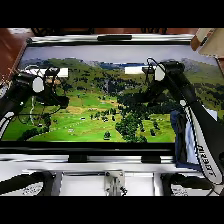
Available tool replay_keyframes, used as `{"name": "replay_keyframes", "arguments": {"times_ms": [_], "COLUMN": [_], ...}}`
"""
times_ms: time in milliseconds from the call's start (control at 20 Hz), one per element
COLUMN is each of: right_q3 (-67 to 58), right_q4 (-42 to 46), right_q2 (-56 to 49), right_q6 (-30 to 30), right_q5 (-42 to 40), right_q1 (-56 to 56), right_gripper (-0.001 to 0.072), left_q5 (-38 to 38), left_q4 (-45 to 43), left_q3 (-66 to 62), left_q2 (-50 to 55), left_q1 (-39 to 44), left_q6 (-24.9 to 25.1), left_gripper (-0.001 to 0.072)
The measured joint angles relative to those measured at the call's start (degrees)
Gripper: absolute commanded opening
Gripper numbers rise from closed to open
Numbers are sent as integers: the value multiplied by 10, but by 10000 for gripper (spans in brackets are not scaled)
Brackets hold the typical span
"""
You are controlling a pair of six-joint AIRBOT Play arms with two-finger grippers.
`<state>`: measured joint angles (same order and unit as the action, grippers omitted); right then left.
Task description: Fold the shirts.
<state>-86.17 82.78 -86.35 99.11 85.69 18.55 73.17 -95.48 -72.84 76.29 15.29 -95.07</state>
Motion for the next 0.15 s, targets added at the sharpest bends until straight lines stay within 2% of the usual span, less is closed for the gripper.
{"name": "replay_keyframes", "arguments": {"times_ms": [150], "right_q3": [0], "right_q4": [-2], "right_q2": [-1], "right_q6": [-1], "right_q5": [3], "right_q1": [1], "right_gripper": [600], "left_q5": [-10], "left_q4": [0], "left_q3": [7], "left_q2": [1], "left_q1": [0], "left_q6": [16], "left_gripper": [584]}}
